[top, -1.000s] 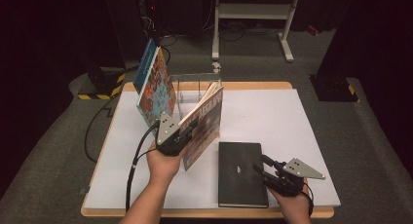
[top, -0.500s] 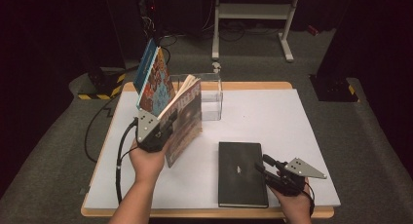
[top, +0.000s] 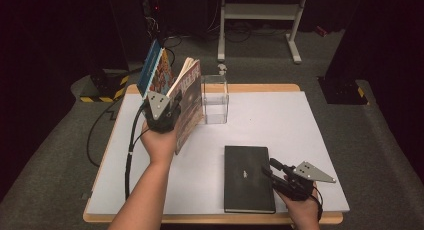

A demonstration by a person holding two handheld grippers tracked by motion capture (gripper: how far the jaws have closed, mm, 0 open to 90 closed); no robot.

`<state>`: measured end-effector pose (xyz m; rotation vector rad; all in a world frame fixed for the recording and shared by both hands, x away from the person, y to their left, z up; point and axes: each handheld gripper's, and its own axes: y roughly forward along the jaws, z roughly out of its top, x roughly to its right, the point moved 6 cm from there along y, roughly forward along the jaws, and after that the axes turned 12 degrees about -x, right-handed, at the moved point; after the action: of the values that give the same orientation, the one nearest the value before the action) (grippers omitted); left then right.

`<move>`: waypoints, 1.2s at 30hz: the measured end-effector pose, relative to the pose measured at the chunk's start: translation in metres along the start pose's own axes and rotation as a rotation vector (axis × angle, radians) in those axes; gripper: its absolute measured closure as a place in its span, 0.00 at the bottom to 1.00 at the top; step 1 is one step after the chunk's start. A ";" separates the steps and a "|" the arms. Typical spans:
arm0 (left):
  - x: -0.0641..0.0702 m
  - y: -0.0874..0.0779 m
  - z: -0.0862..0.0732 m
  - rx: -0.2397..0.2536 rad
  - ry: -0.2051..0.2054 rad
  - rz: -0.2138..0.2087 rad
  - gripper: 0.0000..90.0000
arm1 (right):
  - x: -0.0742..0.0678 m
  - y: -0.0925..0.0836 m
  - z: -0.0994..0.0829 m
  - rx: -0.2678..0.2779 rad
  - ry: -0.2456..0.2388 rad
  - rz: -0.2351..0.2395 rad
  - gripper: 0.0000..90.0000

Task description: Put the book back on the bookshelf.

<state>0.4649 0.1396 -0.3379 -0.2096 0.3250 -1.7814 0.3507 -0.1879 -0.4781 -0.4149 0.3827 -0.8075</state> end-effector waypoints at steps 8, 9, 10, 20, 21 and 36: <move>-0.004 0.039 0.010 -0.009 0.000 0.062 0.93 | 0.000 0.000 0.000 0.000 0.002 0.007 0.61; -0.005 0.044 0.011 -0.008 -0.004 0.067 0.93 | -0.001 0.000 0.000 0.002 0.002 0.008 0.61; -0.006 0.048 0.012 -0.008 -0.008 0.075 0.93 | -0.001 0.000 0.000 0.002 0.002 0.009 0.61; -0.011 0.086 0.018 -0.013 -0.027 0.113 0.93 | 0.002 0.001 -0.001 0.003 0.018 0.019 0.61; -0.011 0.089 0.018 -0.014 -0.028 0.115 0.93 | 0.003 0.000 -0.001 0.004 0.018 0.021 0.61; -0.012 0.103 0.006 -0.002 -0.034 0.151 0.93 | 0.000 0.002 -0.002 0.001 0.019 0.032 0.61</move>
<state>0.5647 0.1294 -0.3658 -0.2114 0.3106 -1.6269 0.3504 -0.1870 -0.4807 -0.3994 0.4055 -0.7814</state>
